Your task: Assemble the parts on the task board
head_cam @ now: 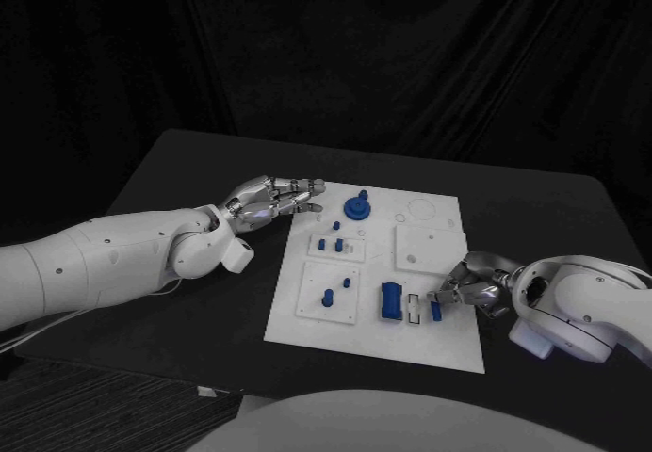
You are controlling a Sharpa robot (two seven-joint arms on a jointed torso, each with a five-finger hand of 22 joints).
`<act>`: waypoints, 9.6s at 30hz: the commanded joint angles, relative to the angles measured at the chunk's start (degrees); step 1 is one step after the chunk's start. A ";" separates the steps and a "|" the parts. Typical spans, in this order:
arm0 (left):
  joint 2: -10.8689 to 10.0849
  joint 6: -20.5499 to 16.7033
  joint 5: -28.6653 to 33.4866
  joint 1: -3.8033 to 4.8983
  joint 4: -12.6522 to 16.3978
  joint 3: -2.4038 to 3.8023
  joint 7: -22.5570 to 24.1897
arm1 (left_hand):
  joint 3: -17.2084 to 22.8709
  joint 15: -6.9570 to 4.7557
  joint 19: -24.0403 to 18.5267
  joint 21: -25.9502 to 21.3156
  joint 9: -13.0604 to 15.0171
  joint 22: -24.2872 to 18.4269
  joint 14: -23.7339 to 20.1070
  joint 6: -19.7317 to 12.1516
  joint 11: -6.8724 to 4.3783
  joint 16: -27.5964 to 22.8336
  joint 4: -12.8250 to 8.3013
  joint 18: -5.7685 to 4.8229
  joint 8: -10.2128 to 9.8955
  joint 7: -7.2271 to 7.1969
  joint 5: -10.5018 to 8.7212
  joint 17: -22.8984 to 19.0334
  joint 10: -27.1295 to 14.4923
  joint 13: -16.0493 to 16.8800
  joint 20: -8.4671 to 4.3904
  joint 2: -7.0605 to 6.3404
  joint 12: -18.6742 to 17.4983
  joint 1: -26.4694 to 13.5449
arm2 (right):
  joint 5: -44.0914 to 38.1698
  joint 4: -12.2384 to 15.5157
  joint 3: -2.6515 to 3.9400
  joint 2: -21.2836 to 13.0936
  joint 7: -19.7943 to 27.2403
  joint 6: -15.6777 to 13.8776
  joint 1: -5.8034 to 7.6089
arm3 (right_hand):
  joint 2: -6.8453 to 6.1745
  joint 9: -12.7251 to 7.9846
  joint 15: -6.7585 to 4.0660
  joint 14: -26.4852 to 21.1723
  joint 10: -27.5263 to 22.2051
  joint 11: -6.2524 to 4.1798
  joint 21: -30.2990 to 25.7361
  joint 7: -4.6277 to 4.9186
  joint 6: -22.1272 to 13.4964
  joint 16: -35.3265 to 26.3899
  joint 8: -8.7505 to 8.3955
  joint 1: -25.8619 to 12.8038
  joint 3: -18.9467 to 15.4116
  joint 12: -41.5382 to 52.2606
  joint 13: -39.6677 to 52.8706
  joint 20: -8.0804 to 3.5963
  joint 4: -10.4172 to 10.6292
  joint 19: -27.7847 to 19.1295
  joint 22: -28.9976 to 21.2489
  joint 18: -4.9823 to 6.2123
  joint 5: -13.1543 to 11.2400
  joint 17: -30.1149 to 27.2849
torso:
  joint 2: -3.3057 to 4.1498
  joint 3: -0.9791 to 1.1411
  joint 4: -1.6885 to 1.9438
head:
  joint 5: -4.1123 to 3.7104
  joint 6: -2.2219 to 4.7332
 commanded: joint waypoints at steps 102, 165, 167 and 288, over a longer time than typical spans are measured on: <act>0.49 2.09 0.36 -0.37 -0.23 0.05 -1.17 | 0.88 0.21 0.05 0.24 -0.03 -0.55 -0.33 -0.56 0.58 0.27 0.16 -0.84 0.21 0.07 0.06 0.02 -0.21 0.05 -0.09 0.13 0.11 0.40 | 2.90 -0.95 0.01 3.91 -1.56 -2.33 -2.41 | 0.15 3.77 -0.03 3.84 6.09 0.25 -0.98 0.17 -2.80 -0.17 1.35 -7.76 5.56 0.08 15.07 0.79 -1.16 1.47 11.32 -0.74 -19.10 3.15 | -0.01 0.00 -0.03 | 0.21 0.00; 0.56 2.59 0.36 -0.63 -0.35 0.05 -1.60 | 1.23 0.28 -0.06 0.17 -0.03 -0.73 -0.39 -0.61 0.63 0.28 0.20 -0.91 0.20 0.11 0.10 0.02 -0.26 0.05 -0.10 0.13 0.10 0.36 | 0.55 -1.04 0.01 3.21 3.58 2.31 -2.41 | -1.55 0.02 3.06 3.14 6.09 3.85 -7.34 4.16 -16.01 -0.05 -1.19 -5.34 -5.22 0.08 15.07 3.69 4.08 -1.08 9.59 0.53 -15.45 2.07 | 0.00 0.00 -0.03 | 0.31 0.00; 0.57 2.61 0.36 -0.64 -0.36 0.05 -1.65 | 1.28 0.27 -0.09 0.16 -0.03 -0.78 -0.40 -0.59 0.65 0.27 0.22 -0.92 0.21 0.12 0.09 0.01 -0.23 0.06 -0.10 0.14 0.13 0.34 | 0.46 -1.04 0.01 3.22 3.70 2.58 -2.41 | -1.39 -0.26 3.09 3.07 6.09 3.88 -7.50 4.19 -16.06 -0.12 -0.97 -4.13 -5.23 0.08 15.07 3.71 3.15 -1.14 9.56 0.55 -13.58 1.87 | -0.01 0.01 -0.03 | 0.30 0.00; 1.05 3.99 0.36 -1.08 -0.75 0.05 -2.59 | 2.21 0.22 -0.20 0.08 -0.06 -0.97 -0.56 -1.04 0.65 0.25 -0.04 -1.00 0.15 0.11 0.43 0.00 -0.41 0.04 -0.12 0.05 0.02 0.57 | 11.69 -0.29 0.01 4.06 -5.40 -1.93 -0.46 | 2.75 -0.73 1.40 3.50 6.09 1.94 -8.06 2.02 -10.27 0.02 4.94 -5.83 1.34 0.08 15.07 2.12 0.35 -0.59 9.53 0.60 -9.10 2.24 | 0.00 0.00 -0.03 | 0.41 0.00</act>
